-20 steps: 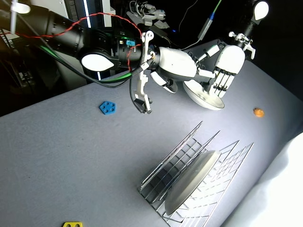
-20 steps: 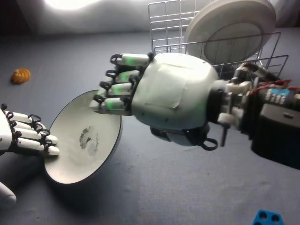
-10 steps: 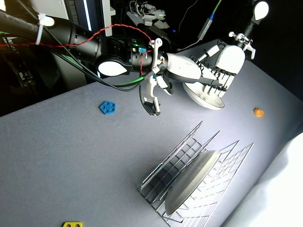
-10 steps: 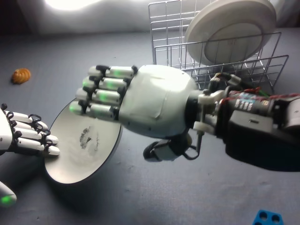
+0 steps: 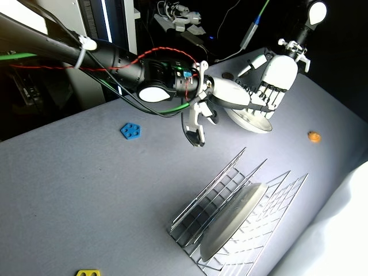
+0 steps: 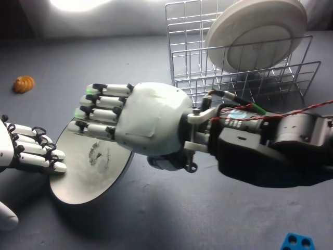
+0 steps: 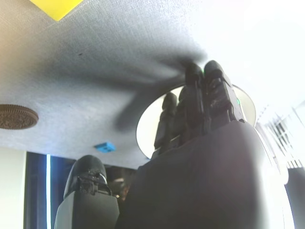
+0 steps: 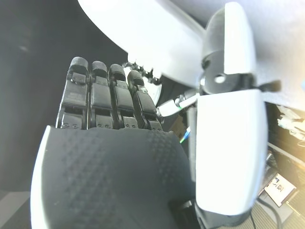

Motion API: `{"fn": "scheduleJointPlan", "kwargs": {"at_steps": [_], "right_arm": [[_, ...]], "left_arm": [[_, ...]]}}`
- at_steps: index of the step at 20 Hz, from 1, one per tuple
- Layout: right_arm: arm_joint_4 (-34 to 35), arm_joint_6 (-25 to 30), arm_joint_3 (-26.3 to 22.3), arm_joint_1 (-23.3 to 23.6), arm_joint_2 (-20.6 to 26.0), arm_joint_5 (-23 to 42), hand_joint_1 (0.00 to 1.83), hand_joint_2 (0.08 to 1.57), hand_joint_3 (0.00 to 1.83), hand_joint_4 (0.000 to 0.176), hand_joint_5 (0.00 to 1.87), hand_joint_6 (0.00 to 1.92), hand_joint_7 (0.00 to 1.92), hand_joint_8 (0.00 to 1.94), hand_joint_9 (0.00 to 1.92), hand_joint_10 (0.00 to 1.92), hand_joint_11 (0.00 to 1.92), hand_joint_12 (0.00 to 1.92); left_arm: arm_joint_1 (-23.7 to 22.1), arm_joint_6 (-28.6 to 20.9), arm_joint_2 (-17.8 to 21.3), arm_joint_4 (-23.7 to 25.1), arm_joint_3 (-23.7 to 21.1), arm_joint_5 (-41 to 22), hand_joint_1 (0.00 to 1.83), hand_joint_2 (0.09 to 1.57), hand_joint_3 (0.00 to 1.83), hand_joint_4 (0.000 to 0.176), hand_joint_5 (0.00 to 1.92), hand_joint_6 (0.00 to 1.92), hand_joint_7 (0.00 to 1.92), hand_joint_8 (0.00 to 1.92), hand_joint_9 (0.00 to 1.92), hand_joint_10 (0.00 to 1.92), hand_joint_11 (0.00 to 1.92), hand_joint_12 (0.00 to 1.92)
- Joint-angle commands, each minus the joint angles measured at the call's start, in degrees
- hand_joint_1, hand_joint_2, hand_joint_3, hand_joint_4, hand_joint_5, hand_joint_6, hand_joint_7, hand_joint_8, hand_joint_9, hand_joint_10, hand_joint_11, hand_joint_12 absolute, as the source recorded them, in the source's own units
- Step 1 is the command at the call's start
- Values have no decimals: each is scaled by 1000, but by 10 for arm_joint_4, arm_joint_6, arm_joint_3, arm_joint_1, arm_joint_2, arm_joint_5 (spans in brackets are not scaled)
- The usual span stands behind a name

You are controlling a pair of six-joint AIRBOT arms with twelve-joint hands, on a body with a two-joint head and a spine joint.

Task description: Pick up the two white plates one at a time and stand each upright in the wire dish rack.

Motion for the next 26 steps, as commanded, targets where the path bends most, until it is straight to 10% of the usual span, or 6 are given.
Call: {"fn": "scheduleJointPlan", "kwargs": {"at_steps": [1,15,16,21,22,26], "right_arm": [[-10,-3,2,2,-5,68,1280,998,0,0,0,0,0,0,0,0,0,0],[-30,0,46,-14,-61,97,1307,1025,0,0,190,27,220,25,200,51,0,885],[-30,0,46,-15,-61,99,1369,1042,6,0,476,74,476,39,433,91,0,1224],[-30,0,46,-18,-61,106,1273,1093,3,0,861,73,877,43,796,146,293,1296],[-30,1,46,-19,-61,109,1341,1117,9,0,927,1054,991,861,873,989,615,1212],[-25,4,45,-21,-57,117,1381,1083,0,0,1012,968,1062,776,958,1097,768,1208]], "left_arm": [[4,-2,-13,12,-2,-21,0,1067,1,0,155,0,139,0,111,3,0,245],[0,-2,-14,12,-2,-21,0,1067,1,0,113,4,97,3,67,3,0,90],[-1,-2,-14,12,-2,-21,0,1070,0,0,127,0,107,0,70,0,0,118],[-1,-2,-14,13,-2,-21,0,1068,0,0,153,0,140,0,106,1,0,211],[-1,-2,-14,13,-2,-21,0,1065,0,0,153,0,121,3,84,3,0,195],[-1,-2,-15,13,-2,-21,0,1062,0,0,127,2,99,2,63,3,0,89]]}}
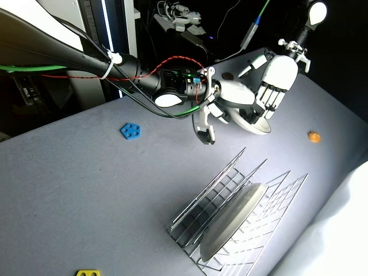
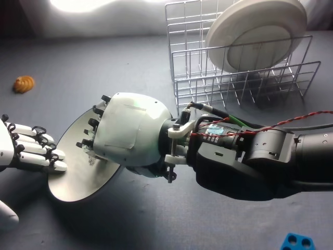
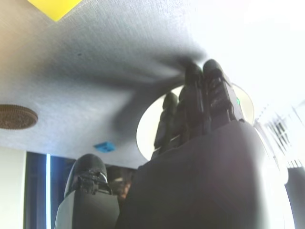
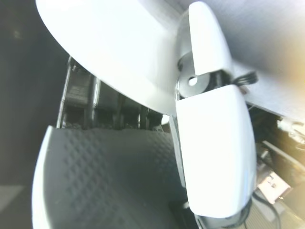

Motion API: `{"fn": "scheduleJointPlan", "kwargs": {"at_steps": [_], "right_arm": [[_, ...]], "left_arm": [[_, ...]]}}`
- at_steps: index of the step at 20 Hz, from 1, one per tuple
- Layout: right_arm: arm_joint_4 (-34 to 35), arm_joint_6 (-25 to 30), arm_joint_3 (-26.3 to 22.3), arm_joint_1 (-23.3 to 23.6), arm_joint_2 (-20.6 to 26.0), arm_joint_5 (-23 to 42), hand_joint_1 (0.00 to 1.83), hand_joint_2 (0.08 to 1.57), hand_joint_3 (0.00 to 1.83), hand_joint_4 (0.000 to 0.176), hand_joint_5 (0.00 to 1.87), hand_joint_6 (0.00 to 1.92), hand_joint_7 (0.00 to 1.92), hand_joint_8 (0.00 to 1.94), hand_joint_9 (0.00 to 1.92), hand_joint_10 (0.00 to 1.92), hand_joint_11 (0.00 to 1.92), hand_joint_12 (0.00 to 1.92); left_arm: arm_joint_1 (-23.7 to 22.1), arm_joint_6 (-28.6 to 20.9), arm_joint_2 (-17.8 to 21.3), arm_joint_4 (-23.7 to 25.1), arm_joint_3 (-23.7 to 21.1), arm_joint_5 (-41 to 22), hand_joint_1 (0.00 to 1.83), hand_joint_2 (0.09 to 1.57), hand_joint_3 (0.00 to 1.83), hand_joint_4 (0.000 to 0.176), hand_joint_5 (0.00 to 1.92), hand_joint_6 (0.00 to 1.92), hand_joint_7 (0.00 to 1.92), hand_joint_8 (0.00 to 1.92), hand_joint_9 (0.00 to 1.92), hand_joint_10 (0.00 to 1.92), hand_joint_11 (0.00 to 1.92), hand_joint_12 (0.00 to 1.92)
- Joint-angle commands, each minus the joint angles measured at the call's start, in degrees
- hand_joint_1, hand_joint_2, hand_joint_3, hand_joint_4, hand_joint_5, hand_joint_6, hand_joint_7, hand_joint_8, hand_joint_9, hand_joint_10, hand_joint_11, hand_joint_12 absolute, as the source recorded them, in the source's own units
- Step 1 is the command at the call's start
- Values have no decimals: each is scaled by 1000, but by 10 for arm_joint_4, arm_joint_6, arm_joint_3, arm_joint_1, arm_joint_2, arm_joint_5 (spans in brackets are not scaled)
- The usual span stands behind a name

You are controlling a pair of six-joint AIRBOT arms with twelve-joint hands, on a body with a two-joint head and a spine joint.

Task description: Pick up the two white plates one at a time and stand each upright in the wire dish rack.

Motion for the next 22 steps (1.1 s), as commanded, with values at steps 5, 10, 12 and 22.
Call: {"fn": "scheduleJointPlan", "kwargs": {"at_steps": [5,10,12,22], "right_arm": [[0,0,-7,-7,9,60,1379,1090,1,0,1002,979,1048,813,925,1132,770,1243],[11,0,-18,-11,18,68,1382,1079,0,0,1030,936,1075,754,951,1098,800,1232],[16,0,-24,-12,21,69,1380,1086,2,0,1016,959,1062,787,929,1128,773,1260],[29,-2,-85,-8,69,75,1379,1093,0,0,980,995,1042,805,945,1137,732,1247]], "left_arm": [[-33,-1,-4,9,-4,-19,0,1068,0,0,145,2,114,2,81,2,0,153],[-78,-1,10,10,-7,-20,0,1063,0,0,119,3,100,4,69,4,0,134],[-92,-1,13,9,-6,-19,0,1063,0,0,127,2,113,4,83,4,0,177],[-191,-3,37,16,-12,-31,0,1063,0,0,137,4,127,2,97,3,0,176]]}}
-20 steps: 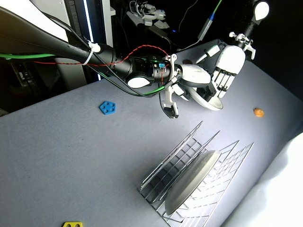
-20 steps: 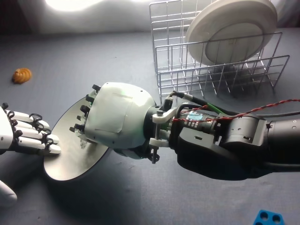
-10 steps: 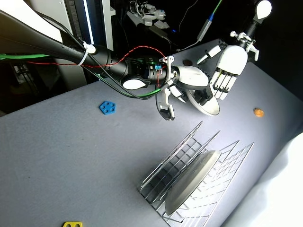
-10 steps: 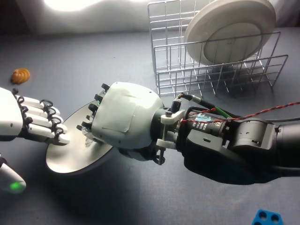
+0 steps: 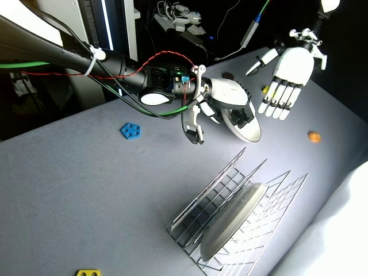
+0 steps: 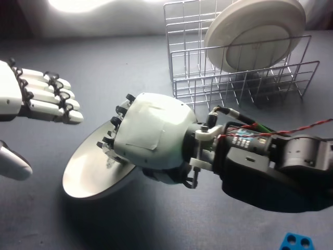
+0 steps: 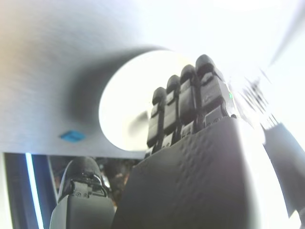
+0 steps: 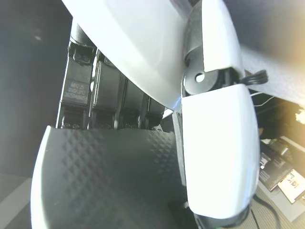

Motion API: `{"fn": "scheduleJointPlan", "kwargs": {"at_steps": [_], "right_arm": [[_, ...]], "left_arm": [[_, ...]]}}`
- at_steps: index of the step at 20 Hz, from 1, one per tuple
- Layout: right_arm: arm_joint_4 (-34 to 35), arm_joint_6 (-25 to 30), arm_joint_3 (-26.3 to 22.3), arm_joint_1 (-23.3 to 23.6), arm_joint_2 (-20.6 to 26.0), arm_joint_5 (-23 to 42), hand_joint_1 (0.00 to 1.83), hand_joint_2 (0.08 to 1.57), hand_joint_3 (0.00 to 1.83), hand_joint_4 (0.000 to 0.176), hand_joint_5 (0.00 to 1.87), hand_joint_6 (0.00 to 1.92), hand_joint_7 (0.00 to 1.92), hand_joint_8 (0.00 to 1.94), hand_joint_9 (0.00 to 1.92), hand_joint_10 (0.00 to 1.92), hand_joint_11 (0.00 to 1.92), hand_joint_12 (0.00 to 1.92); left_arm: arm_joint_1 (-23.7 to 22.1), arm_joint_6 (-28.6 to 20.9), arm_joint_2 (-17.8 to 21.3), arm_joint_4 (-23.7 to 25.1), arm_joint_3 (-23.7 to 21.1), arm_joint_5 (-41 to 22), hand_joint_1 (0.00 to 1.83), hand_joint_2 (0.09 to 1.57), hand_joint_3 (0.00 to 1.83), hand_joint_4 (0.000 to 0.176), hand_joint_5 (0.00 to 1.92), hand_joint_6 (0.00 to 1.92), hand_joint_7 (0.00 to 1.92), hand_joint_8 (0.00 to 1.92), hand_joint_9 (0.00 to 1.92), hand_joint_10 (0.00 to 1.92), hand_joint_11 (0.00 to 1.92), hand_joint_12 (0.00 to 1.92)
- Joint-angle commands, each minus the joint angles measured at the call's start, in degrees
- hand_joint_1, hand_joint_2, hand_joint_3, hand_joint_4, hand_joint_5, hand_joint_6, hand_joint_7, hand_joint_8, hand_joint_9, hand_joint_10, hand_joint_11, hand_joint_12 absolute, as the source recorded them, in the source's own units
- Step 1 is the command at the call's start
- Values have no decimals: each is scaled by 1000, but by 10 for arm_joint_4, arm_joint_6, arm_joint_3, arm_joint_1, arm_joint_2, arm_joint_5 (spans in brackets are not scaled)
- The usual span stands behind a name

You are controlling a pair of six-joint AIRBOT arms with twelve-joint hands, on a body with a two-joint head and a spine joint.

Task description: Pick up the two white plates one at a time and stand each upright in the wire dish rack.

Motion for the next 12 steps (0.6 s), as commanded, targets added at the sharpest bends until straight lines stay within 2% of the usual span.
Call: {"fn": "scheduleJointPlan", "kwargs": {"at_steps": [1,3,5,8,10,12], "right_arm": [[-5,-2,-12,9,7,59,1380,1090,0,0,987,981,1049,786,953,1136,738,1245],[7,-2,-34,16,26,59,1382,1081,0,0,1008,953,1073,768,966,1093,779,1210],[27,-3,-60,25,50,59,1382,1082,1,0,999,955,1056,786,975,1107,761,1218],[50,-5,-95,44,84,50,1383,1082,0,0,982,987,1076,769,974,1084,772,1197],[70,-8,-115,60,105,38,1384,1082,0,0,973,989,1072,776,986,1076,778,1182],[111,-11,-135,82,128,29,1383,1085,0,0,966,1021,1062,795,982,1055,787,1135]], "left_arm": [[-13,-2,7,-21,-1,-11,0,1058,0,0,134,1,116,1,88,1,0,165],[-29,-8,11,-5,-5,-16,0,1065,1,0,165,4,153,6,121,6,0,259],[-41,-12,16,0,-9,-20,0,1065,0,0,134,4,121,3,85,4,0,130],[-51,-12,17,2,-4,-27,0,1066,1,0,142,5,116,0,81,2,0,141],[-49,-13,17,3,2,-30,0,1058,0,0,161,5,139,4,107,6,0,231],[-48,-18,15,4,11,-31,0,1062,0,0,129,1,110,1,80,1,0,132]]}}
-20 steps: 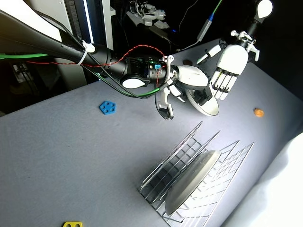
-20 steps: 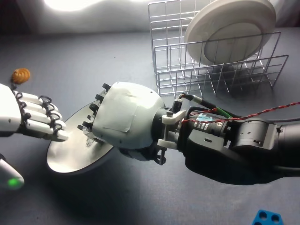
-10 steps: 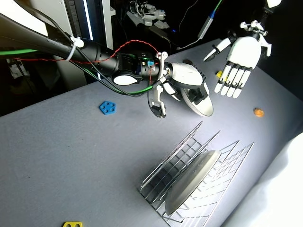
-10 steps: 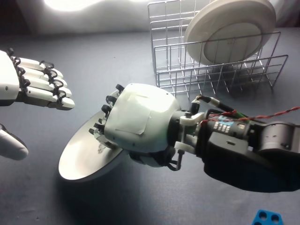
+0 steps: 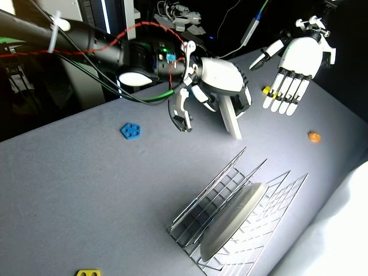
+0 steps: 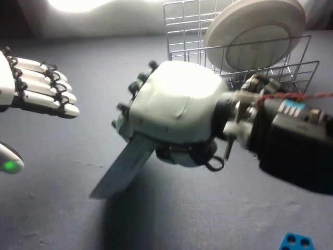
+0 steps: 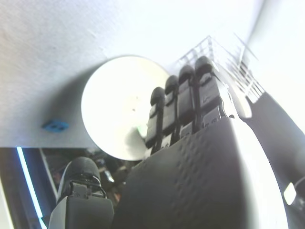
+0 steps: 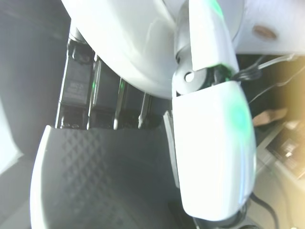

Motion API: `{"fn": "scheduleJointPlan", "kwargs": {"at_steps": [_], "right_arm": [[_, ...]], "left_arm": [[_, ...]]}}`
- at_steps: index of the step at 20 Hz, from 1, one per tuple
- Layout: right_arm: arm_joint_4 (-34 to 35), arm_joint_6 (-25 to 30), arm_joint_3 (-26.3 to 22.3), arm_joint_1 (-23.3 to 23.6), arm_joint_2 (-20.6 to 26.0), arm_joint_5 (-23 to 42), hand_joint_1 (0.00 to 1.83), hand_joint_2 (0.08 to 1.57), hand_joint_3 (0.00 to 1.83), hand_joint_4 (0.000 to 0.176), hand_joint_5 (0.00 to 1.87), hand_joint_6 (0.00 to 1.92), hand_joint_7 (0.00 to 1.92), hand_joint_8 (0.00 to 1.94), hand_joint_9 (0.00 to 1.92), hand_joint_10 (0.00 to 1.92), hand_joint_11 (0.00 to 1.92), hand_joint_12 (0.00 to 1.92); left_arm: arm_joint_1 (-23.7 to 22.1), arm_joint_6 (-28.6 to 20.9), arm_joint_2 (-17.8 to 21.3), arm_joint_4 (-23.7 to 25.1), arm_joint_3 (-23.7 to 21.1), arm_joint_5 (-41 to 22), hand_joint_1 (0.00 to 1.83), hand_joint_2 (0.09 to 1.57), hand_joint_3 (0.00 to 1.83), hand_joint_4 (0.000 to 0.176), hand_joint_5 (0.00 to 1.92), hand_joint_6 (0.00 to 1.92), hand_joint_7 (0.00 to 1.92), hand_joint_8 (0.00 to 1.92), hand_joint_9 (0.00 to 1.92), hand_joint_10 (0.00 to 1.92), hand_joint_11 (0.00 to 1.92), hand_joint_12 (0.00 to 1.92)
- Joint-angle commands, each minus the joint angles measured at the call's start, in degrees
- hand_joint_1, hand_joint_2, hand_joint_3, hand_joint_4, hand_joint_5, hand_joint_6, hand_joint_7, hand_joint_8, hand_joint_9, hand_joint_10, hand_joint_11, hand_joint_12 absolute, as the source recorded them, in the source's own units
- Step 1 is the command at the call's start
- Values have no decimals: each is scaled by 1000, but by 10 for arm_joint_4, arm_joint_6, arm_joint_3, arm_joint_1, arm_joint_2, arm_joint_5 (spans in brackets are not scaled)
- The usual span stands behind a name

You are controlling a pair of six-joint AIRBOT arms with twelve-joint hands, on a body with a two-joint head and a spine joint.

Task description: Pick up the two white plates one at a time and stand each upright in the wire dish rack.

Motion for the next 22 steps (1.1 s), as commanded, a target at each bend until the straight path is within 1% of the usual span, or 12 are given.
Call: {"fn": "scheduleJointPlan", "kwargs": {"at_steps": [1,2,5,7,8,13,15,17,18,20,21,22], "right_arm": [[-3,-2,-11,17,9,69,1381,1089,1,0,959,1032,1049,820,975,1064,787,1129],[16,-3,-22,27,23,68,1374,1109,2,0,931,1091,987,917,933,1119,745,1151],[61,-4,-46,47,57,54,1372,1115,0,0,932,1096,969,942,922,1136,735,1176],[113,-4,-56,71,77,40,1372,1115,0,0,935,1097,980,934,908,1141,733,1187],[149,-4,-57,90,86,30,1371,1115,0,0,941,1092,973,932,908,1145,730,1190],[297,-16,-57,154,127,-23,1370,1118,0,0,938,1108,970,936,896,1153,717,1212],[326,-17,-56,169,143,-28,1369,1123,0,0,923,1121,966,951,882,1178,698,1233],[341,-17,-52,174,151,-27,1373,1111,0,0,943,1069,993,916,918,1140,711,1221],[361,-17,-49,177,154,-27,1375,1104,0,0,953,1047,1010,898,928,1124,725,1223],[408,-17,-40,185,160,-29,1377,1100,0,0,955,1034,1020,887,940,1111,739,1213],[421,-16,-36,189,162,-29,1378,1098,0,0,957,1033,1018,889,951,1100,745,1211],[432,-14,-32,193,164,-31,1377,1098,0,0,955,1035,1021,888,950,1097,747,1211]], "left_arm": [[-4,-4,4,-34,5,-6,0,1065,1,0,153,5,135,6,99,5,0,154],[-4,-5,3,-34,9,-6,0,1064,0,0,154,0,135,2,103,1,0,190],[2,-6,1,-34,14,-6,0,1061,0,0,153,1,133,1,91,5,0,139],[6,-9,-1,-35,21,-7,0,1068,2,0,148,0,129,1,85,3,0,111],[8,-11,-2,-35,21,-8,0,1070,1,0,158,3,136,2,95,3,0,166],[9,-11,4,-32,2,-8,0,1063,0,0,159,2,123,1,88,2,0,188],[10,-11,4,-31,0,-8,0,1064,0,0,155,2,132,3,96,3,0,191],[15,-12,3,-31,1,-8,0,1069,1,0,162,3,135,2,103,3,0,216],[19,-14,3,-31,0,-8,0,1069,1,0,140,1,111,1,80,2,0,168],[23,-15,4,-32,-4,-8,0,1066,0,0,140,2,115,3,84,3,0,174],[24,-15,5,-32,-4,-8,0,1062,0,0,156,2,142,3,112,5,0,254],[24,-15,5,-32,-3,-8,0,1060,0,0,151,0,138,1,110,1,0,255]]}}
